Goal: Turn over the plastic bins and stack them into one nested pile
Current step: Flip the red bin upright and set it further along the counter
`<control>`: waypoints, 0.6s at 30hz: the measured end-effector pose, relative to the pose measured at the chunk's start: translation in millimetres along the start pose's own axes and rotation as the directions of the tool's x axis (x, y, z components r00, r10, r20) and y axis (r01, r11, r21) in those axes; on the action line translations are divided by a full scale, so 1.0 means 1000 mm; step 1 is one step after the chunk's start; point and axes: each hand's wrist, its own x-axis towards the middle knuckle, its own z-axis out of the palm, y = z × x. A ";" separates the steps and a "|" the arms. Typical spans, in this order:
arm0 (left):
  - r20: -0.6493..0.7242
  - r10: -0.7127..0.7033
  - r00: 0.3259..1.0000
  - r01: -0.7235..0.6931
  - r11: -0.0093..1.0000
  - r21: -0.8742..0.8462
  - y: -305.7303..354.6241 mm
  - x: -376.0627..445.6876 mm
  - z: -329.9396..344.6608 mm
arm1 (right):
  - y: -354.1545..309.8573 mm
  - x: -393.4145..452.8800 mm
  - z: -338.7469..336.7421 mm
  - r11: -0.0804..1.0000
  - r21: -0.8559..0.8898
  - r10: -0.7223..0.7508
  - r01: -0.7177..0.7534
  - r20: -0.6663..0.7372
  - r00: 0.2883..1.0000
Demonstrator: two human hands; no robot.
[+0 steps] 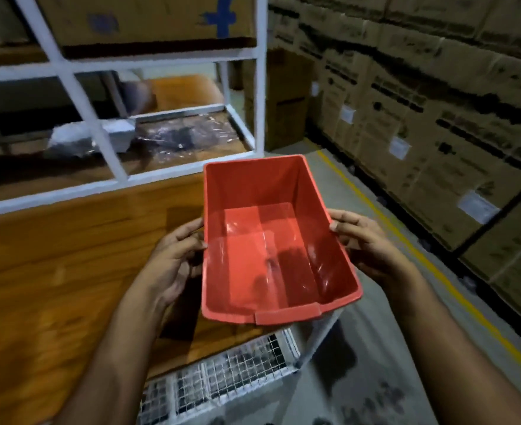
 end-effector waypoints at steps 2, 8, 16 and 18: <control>-0.092 0.037 0.995 -0.041 0.998 -0.039 -0.006 -0.008 0.015 | -0.008 0.015 -0.011 1.000 -0.014 0.020 -0.019 0.088 0.996; -0.238 0.063 0.969 -0.065 0.998 0.002 -0.022 -0.011 0.043 | -0.012 0.038 -0.034 0.996 -0.079 0.041 -0.028 0.177 0.983; -0.388 0.066 0.919 -0.052 0.998 0.047 -0.032 -0.013 0.054 | 0.002 0.037 -0.046 0.994 -0.102 0.035 -0.022 0.123 0.992; -0.387 0.080 0.919 -0.056 0.996 0.072 -0.031 -0.013 0.054 | 0.009 0.038 -0.050 0.986 -0.159 0.066 -0.053 0.073 0.995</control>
